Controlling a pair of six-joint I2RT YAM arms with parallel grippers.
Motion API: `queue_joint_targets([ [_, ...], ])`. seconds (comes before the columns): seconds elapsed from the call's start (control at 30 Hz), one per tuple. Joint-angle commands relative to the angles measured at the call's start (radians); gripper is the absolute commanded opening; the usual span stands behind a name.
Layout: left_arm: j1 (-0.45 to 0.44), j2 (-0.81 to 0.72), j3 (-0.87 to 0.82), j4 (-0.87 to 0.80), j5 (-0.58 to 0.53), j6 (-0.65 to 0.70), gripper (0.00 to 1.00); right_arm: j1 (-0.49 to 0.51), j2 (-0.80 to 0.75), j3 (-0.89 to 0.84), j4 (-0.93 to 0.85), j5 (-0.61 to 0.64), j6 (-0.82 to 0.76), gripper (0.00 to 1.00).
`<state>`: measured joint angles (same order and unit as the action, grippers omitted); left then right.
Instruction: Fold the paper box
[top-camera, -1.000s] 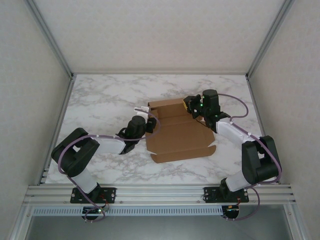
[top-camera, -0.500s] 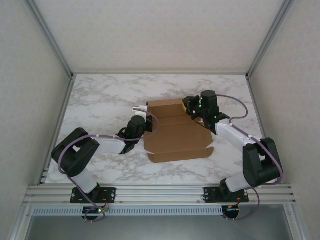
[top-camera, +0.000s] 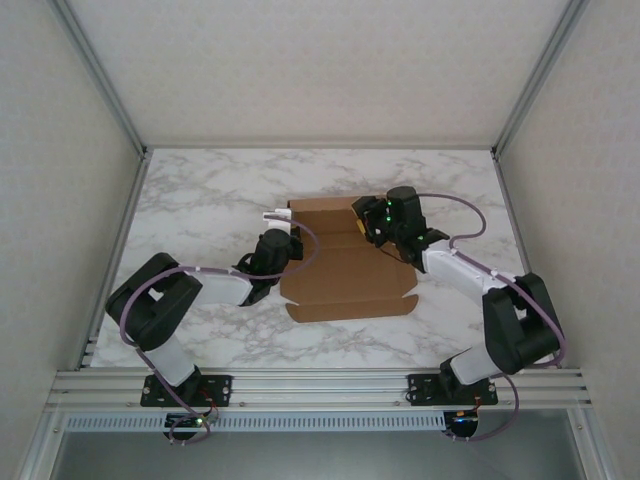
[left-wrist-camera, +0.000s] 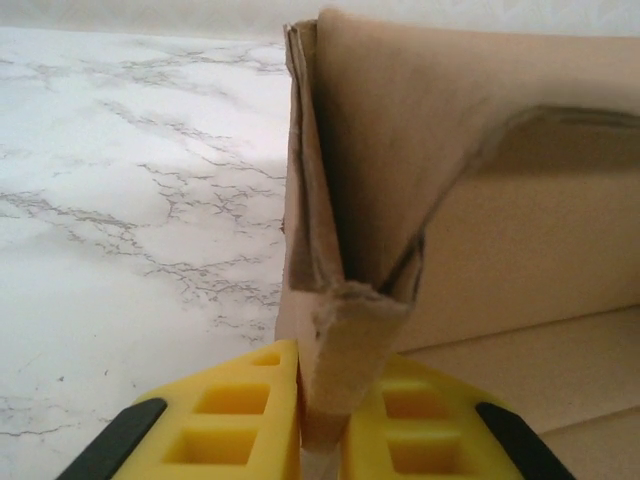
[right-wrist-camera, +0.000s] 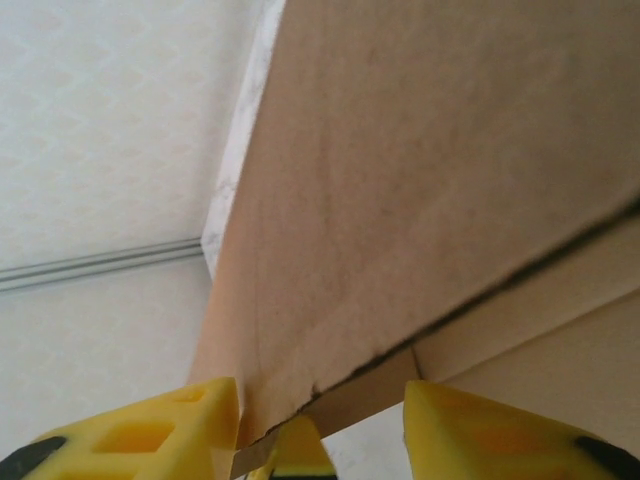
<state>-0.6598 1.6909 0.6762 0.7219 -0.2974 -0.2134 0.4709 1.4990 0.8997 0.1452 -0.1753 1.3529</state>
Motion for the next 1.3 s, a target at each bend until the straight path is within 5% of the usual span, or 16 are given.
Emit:
queue_joint_targets([
  [0.0,-0.008,0.016,0.042,0.054,0.058,0.001,0.15,0.038,0.046,0.052,0.016,-0.045,-0.012,0.51],
  [0.5,-0.009,0.042,0.067,0.047,0.066,0.023,0.13,0.135,0.114,0.16,-0.049,0.069,0.002,0.65],
  [0.73,-0.008,0.05,0.077,0.037,0.049,0.008,0.15,0.162,0.16,0.204,-0.207,0.175,-0.02,0.58],
  [1.27,0.003,0.155,0.16,0.013,0.044,0.034,0.18,0.172,0.182,0.169,-0.127,0.12,0.033,0.48],
])
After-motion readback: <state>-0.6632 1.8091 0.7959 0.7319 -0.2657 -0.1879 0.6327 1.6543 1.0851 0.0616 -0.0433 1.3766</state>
